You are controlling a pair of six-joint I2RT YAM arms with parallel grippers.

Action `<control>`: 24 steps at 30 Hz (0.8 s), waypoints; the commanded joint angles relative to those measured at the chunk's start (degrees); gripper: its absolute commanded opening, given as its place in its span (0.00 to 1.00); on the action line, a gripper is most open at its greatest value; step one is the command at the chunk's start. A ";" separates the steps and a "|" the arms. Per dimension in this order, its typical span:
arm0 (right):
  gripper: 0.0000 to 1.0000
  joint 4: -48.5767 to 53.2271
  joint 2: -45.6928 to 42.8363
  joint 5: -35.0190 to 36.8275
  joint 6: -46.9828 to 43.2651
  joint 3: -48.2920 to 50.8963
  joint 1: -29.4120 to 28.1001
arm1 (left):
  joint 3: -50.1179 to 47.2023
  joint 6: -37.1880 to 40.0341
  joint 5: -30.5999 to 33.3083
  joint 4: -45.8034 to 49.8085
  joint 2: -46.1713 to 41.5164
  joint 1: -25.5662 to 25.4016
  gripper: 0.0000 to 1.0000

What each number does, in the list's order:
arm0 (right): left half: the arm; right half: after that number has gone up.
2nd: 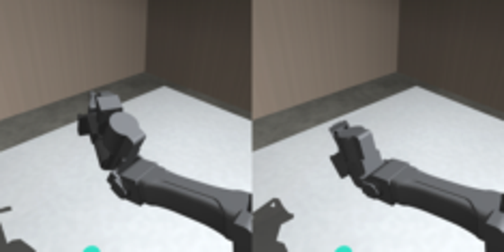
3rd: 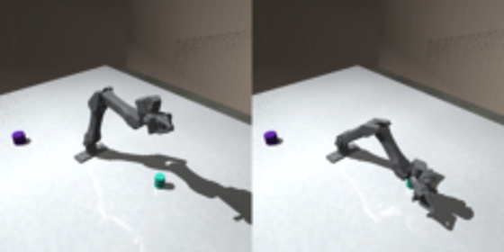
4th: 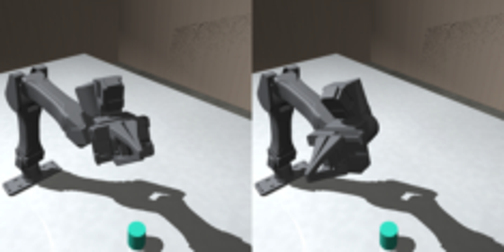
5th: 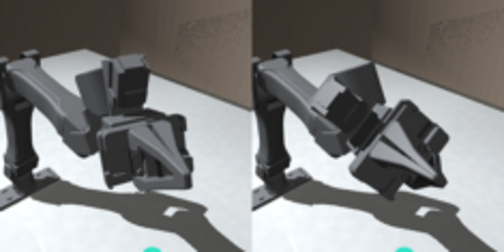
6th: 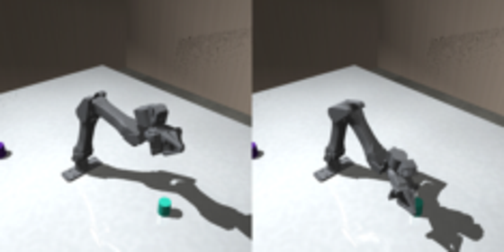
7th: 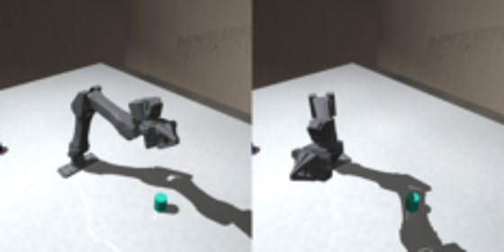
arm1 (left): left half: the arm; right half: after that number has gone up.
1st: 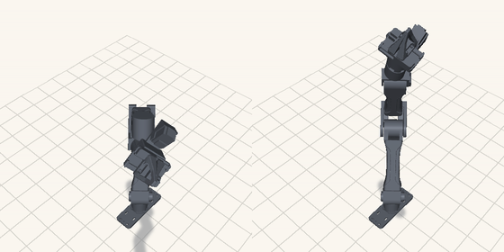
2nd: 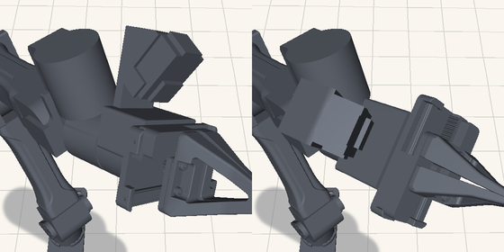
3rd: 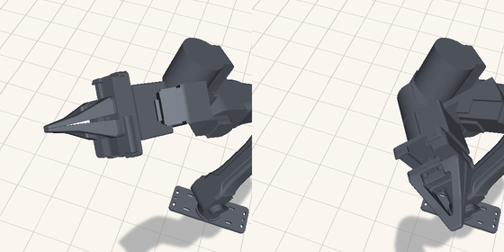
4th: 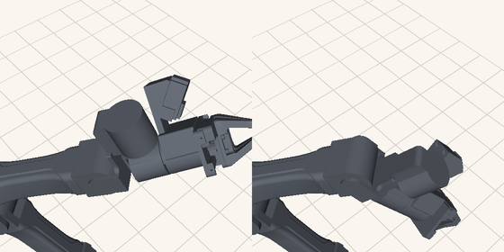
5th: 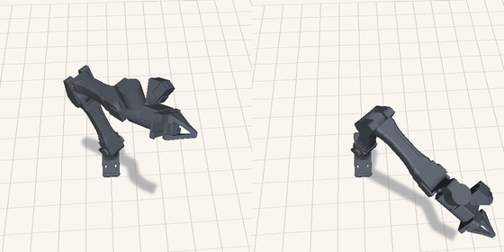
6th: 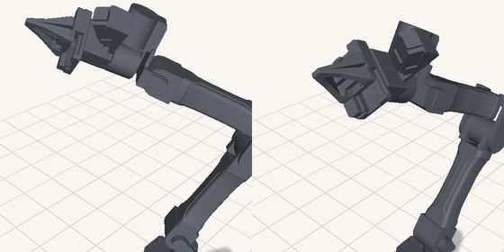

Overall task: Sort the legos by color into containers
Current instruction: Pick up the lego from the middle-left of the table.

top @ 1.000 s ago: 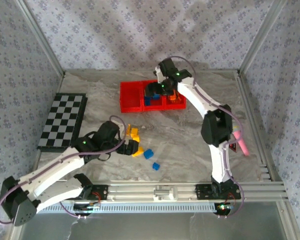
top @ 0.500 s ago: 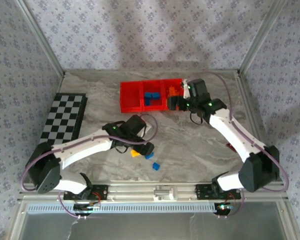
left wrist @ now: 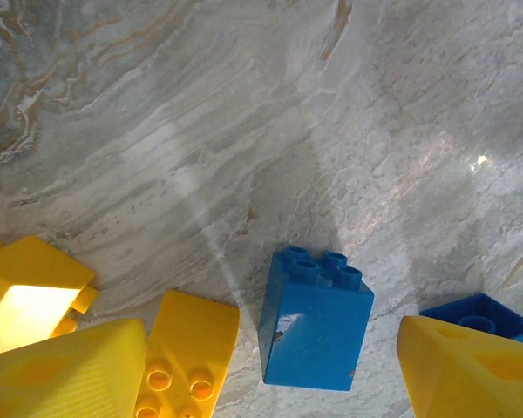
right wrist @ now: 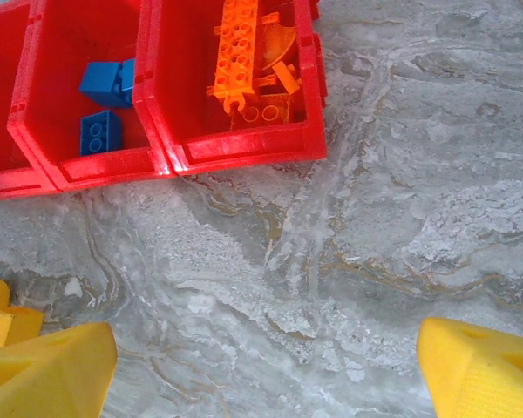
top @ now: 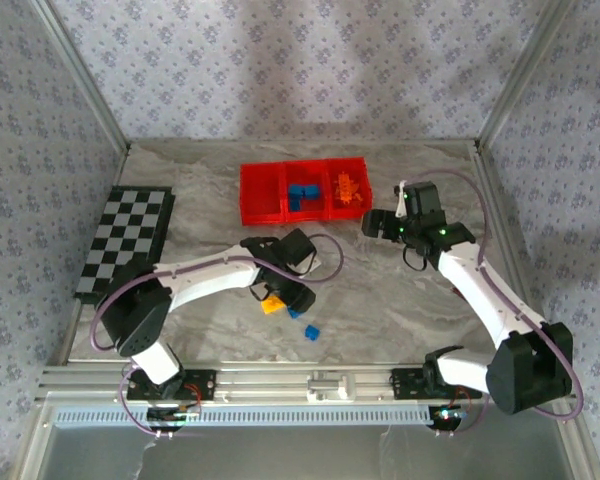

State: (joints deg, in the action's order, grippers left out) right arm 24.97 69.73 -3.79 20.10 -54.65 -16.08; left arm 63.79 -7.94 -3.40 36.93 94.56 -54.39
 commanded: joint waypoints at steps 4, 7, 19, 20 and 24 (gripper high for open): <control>0.92 0.44 -1.34 0.32 0.89 1.22 0.61 | 2.48 2.16 0.01 3.08 3.32 -1.59 0.74; 0.92 0.64 -2.20 0.36 0.80 1.66 0.86 | 2.91 2.25 0.21 3.32 5.19 -1.77 0.72; 0.92 1.59 -2.92 -0.15 0.64 1.43 1.87 | 3.93 3.55 1.63 3.15 10.35 -1.77 0.66; 0.92 1.64 -3.00 -0.01 0.59 1.43 2.00 | 4.04 3.70 1.71 3.19 10.70 -1.77 0.65; 0.92 1.92 -3.53 0.26 0.62 1.60 2.06 | 4.34 4.05 1.82 3.40 11.93 -1.77 0.62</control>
State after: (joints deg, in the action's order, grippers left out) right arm 25.23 67.68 -3.81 20.14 -53.15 -14.41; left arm 66.85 -5.13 -1.80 38.87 105.21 -55.94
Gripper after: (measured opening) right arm 0.919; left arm 0.628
